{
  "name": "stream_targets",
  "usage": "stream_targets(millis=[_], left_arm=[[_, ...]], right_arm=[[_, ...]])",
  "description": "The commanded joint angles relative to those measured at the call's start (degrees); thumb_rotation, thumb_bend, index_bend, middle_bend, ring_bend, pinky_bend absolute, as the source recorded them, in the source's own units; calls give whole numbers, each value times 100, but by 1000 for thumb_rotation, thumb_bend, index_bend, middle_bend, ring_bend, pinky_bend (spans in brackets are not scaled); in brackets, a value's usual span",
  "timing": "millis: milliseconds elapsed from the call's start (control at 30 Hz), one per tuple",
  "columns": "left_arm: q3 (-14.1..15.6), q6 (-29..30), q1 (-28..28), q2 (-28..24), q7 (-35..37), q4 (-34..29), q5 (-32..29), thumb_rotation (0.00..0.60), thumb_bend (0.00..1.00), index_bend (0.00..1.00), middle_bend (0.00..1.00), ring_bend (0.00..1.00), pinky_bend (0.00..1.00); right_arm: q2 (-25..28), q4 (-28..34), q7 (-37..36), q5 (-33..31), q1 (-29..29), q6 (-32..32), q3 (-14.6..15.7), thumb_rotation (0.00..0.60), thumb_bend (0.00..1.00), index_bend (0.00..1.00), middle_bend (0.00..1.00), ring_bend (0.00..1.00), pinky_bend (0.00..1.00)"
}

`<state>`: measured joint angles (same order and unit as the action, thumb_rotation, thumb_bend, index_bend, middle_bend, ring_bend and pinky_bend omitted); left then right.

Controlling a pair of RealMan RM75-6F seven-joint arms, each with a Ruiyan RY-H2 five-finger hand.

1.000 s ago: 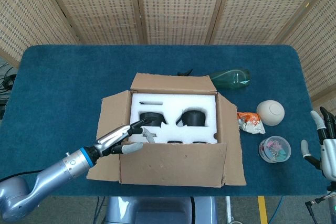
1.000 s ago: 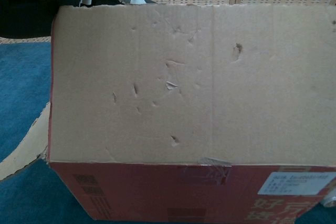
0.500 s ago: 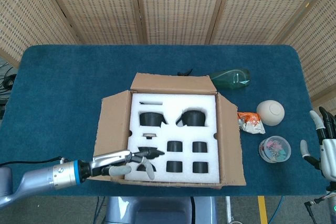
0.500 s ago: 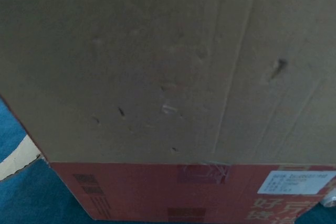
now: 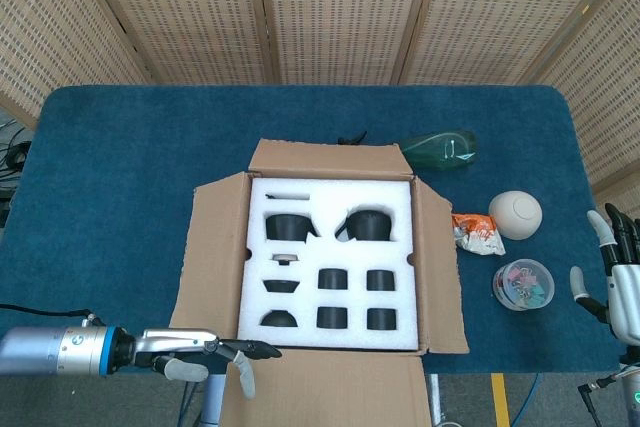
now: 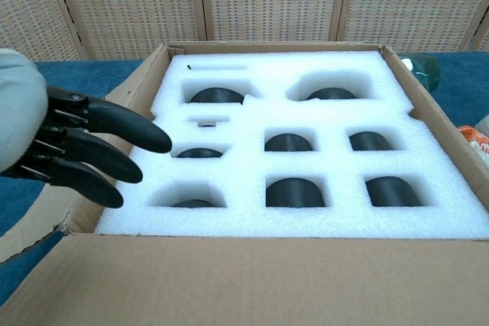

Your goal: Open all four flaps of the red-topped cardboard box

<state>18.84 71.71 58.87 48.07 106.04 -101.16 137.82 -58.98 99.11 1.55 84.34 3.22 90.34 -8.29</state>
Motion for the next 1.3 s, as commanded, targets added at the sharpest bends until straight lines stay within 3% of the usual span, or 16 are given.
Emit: stream_targets(millis=[33,233,467,533,967,1300], left_arm=[[64,-83,-151,-168,-745,-34,-259,71,160,312,0,0,0],[-125,-519,-851,-571,-3118,-414,-1374,94,176,312,0,0,0],[-602,-308,-2242,-445,-6602,-901,-3337,290,201,303,0,0,0],[-715,-107,-2605,-290,-7475,-877,-3800,310,201,293,0,0,0],[-1107,916,-3891,627,-9600,-310,-5253,398,202,271,0,0,0],[-1216,1775,-4699,1185,-10140,160,-5282,430,201,268,0,0,0]], right_arm=[[-6,-1,0,-3,3,-12,5,600,517,25,11,0,0],[-38,-56,-27,-57,15,-85,21,600,517,25,11,0,0],[-94,-183,-75,-211,50,-250,25,600,524,25,11,0,0],[-105,-218,-46,-275,62,-302,21,600,539,25,11,0,0],[-241,-403,133,-597,99,-513,9,600,543,20,5,0,0],[-396,-505,227,-594,89,-479,34,600,543,20,1,0,0]])
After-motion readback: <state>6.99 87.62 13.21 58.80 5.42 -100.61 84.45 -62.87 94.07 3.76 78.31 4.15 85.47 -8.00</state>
